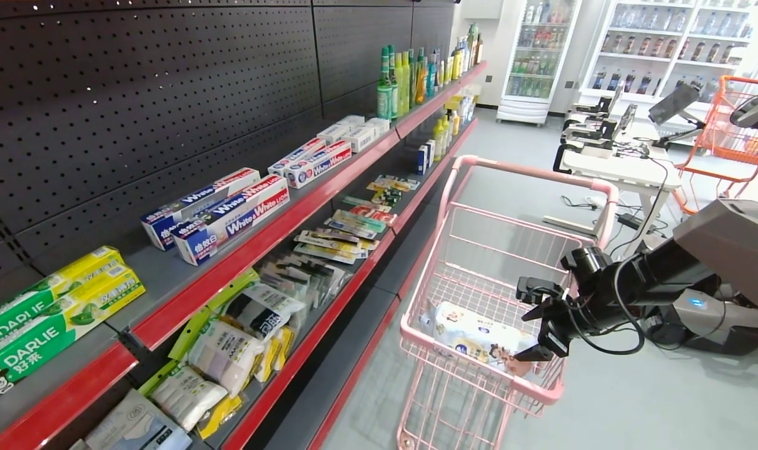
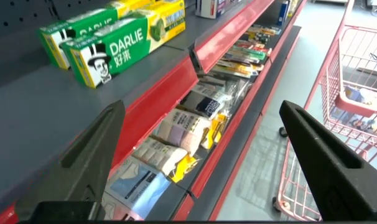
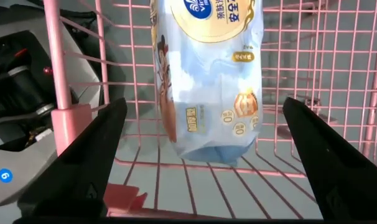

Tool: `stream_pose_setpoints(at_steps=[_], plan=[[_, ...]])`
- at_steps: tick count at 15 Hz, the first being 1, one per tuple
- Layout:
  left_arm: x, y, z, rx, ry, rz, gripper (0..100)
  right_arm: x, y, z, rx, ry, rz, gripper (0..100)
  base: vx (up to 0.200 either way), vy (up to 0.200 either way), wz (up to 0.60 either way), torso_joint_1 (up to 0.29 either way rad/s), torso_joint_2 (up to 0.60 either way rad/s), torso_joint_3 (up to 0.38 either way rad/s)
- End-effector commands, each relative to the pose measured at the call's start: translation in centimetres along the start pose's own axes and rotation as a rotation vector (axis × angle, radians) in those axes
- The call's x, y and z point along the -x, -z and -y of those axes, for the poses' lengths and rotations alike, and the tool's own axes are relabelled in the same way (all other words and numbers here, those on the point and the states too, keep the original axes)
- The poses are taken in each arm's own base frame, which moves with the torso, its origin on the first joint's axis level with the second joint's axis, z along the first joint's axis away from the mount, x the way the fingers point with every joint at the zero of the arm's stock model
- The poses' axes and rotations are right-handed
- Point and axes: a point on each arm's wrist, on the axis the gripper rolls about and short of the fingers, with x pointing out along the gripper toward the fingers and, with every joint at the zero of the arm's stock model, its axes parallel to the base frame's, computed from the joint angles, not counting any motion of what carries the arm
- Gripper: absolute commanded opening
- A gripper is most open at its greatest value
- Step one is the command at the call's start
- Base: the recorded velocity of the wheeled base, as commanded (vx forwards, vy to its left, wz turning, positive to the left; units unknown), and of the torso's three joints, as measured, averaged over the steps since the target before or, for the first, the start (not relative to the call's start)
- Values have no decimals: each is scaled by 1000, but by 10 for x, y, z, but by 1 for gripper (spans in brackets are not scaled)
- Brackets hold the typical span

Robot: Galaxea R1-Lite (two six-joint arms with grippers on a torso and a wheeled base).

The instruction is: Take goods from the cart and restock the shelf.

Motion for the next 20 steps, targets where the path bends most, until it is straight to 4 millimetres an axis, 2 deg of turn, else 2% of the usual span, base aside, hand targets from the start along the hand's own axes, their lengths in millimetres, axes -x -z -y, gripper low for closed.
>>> stream_pose_setpoints(at_steps=[1,5,10,14,20], plan=[[0,0,0,0,0,-1,100,-1,-1,2,4,1,9,100,0,0,0,-173,369,203],[0,0,0,0,0,-1,100,-3,1,8,-5,-24,65,100,0,0,0,-64,148,79],[0,0,0,0,0,-1,100,-21,14,10,-36,-57,50,100,0,0,0,0,0,0],[0,0,0,0,0,-1,100,-39,16,18,-42,-67,53,100,0,0,0,0,0,0],[0,0,0,0,0,-1,100,-45,7,20,-108,-99,49,100,0,0,0,0,0,0]])
